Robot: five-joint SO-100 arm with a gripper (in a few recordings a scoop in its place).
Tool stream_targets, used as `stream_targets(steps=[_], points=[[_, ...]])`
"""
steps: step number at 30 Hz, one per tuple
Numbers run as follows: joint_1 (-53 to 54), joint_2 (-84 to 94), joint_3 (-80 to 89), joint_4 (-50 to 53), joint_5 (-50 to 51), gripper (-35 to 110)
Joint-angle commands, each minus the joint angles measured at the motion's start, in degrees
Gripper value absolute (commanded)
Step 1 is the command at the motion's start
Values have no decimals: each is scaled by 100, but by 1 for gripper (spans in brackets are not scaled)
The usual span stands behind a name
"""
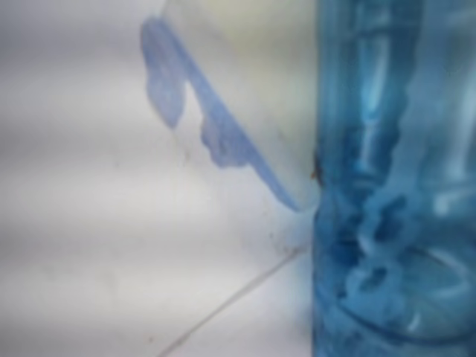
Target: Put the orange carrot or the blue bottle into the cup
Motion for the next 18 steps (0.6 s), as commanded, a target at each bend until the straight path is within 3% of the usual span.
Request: stream_targets(steps=[1,18], points=[[44,264,-536,44,9,52],[-35,-352,-545,-334,9,56]])
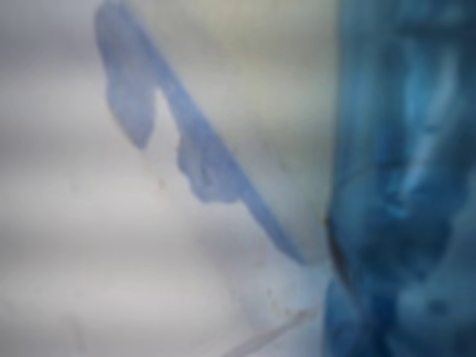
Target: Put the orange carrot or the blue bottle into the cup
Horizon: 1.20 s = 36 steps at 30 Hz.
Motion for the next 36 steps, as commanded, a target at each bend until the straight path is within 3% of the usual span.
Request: stream_targets(steps=[1,36], points=[[-35,343,-483,-18,62,56],[352,114,-466,-202,-229,56]])
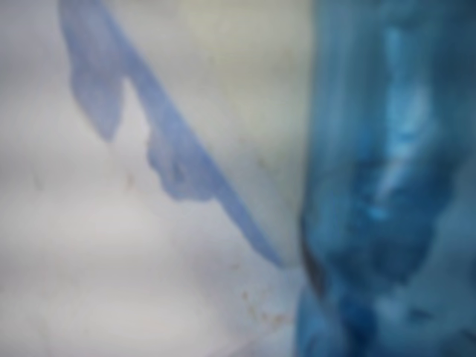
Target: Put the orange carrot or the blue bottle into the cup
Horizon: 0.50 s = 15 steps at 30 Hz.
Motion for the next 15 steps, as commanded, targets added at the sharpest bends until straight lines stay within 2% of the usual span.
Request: stream_targets(steps=[1,15], points=[[176,264,-466,44,26,56],[114,325,-475,44,26,56]])
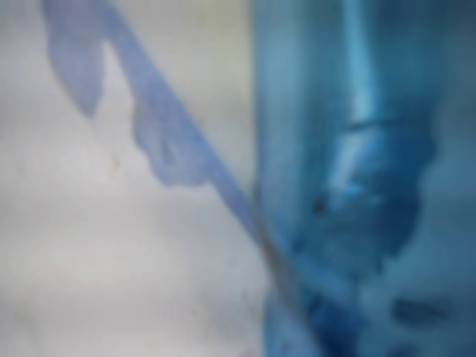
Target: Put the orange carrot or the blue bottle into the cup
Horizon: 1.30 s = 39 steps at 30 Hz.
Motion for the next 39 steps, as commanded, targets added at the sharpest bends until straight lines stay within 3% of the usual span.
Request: stream_targets(steps=[1,39], points=[[105,475,-475,35,79,56],[-211,483,-483,-35,105,56]])
